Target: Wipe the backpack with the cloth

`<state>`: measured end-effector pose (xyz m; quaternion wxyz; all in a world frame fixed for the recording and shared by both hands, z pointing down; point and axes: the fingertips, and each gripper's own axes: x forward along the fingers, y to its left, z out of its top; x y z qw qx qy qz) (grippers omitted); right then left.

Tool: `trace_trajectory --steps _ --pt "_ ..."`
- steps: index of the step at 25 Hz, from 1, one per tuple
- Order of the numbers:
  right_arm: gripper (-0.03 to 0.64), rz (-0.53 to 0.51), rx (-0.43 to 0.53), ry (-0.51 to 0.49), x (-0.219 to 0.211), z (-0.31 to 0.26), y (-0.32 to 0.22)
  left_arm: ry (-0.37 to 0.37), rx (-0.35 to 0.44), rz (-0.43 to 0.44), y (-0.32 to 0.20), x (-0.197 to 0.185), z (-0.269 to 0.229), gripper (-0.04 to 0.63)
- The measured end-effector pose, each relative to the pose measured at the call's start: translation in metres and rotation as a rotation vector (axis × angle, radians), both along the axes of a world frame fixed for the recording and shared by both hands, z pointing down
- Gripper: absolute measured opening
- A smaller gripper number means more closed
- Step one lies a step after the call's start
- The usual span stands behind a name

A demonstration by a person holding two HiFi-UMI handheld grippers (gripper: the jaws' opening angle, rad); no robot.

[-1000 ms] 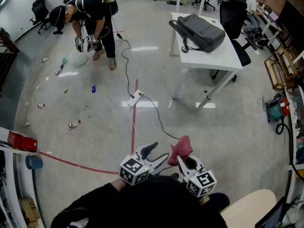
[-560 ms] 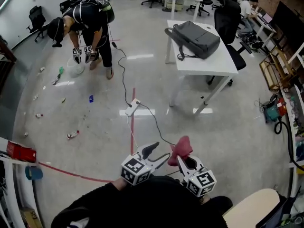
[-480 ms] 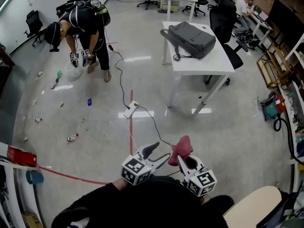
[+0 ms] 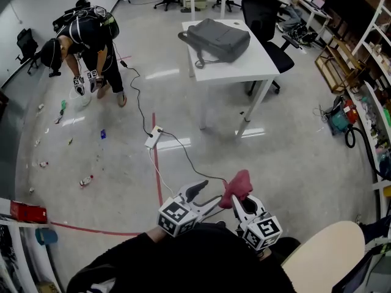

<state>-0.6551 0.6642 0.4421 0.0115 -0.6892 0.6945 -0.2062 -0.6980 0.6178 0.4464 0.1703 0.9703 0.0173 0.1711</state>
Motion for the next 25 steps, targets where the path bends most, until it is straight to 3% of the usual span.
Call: trace_trajectory --steps 6,13,18,25 --pt "0.041 -0.024 0.027 -0.073 0.021 0.011 0.032 -0.026 0.028 -0.028 0.040 0.014 0.004 0.287" --pt "0.041 -0.067 0.058 -0.140 0.039 0.015 0.013 -0.042 0.025 -0.141 0.016 0.018 -0.001 0.287" --pt "0.041 -0.041 0.042 -0.111 0.074 0.023 -0.025 -0.028 0.038 -0.094 -0.021 0.057 0.008 0.287" --pt "0.041 0.095 -0.028 -0.045 0.147 0.018 -0.116 0.052 -0.037 0.028 -0.126 0.139 0.002 0.287"
